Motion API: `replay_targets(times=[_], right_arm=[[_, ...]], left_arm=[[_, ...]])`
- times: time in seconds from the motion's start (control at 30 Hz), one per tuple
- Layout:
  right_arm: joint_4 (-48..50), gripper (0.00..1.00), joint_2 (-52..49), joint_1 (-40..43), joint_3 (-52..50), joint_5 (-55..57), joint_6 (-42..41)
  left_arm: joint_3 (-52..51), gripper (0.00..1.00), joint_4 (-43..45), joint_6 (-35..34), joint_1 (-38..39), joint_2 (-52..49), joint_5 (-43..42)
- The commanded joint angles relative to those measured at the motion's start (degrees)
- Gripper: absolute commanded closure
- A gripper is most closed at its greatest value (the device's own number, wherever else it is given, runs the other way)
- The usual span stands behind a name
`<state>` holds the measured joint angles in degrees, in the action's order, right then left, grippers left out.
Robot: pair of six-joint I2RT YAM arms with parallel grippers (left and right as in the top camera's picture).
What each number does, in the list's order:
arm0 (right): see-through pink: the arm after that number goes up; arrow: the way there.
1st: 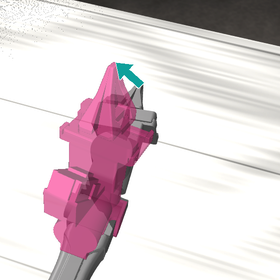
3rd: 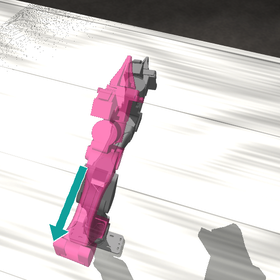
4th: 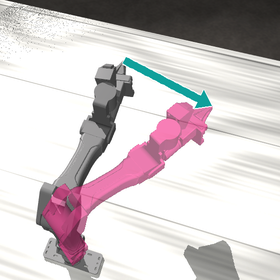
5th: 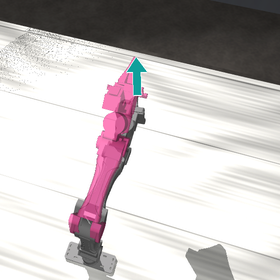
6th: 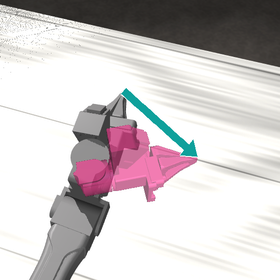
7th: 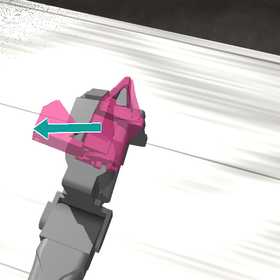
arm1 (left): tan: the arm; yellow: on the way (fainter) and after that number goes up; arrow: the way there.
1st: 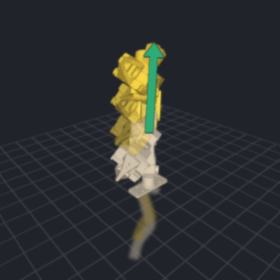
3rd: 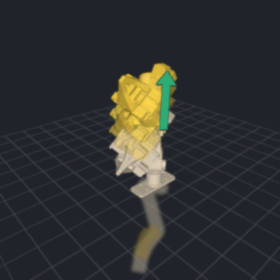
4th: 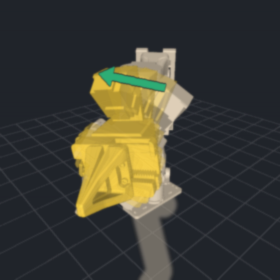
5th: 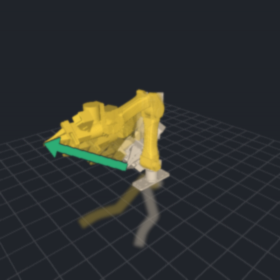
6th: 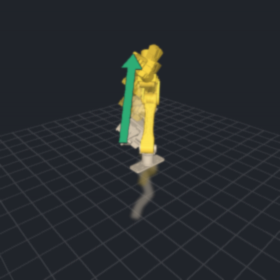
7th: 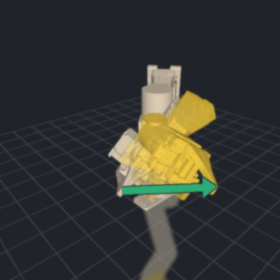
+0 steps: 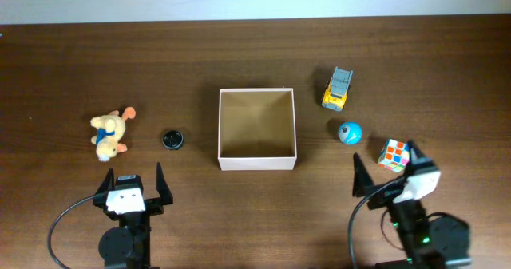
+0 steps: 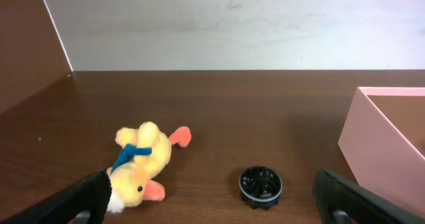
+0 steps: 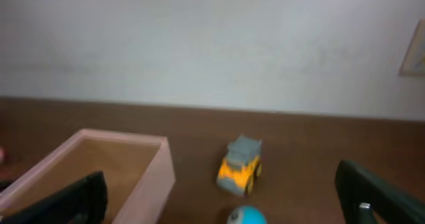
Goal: Pack container
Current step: 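Move the right gripper over the Rubik's cube and lower toward it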
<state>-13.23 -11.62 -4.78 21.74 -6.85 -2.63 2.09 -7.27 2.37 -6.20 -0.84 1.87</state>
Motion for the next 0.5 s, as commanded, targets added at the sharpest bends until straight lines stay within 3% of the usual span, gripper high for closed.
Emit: replay_targets(times=[0.0, 0.3, 0.47], right_arm=[[-5.3, 0.01, -11.0, -0.4, 13.4, -1.1, -0.6], [-35.7, 0.01, -45.0, -0.4, 47.8, -3.9, -0.6], [-44.1, 0.01, -59.8, -0.4, 60.8, -10.1, -1.5]], left_arm=[[-0.3, 0.01, 0.1, 0.9, -0.3, 0.5, -0.7], [-0.3, 0.01, 0.1, 0.9, -0.3, 0.5, -0.7], [-0.3, 0.01, 0.1, 0.9, -0.3, 0.5, -0.7]])
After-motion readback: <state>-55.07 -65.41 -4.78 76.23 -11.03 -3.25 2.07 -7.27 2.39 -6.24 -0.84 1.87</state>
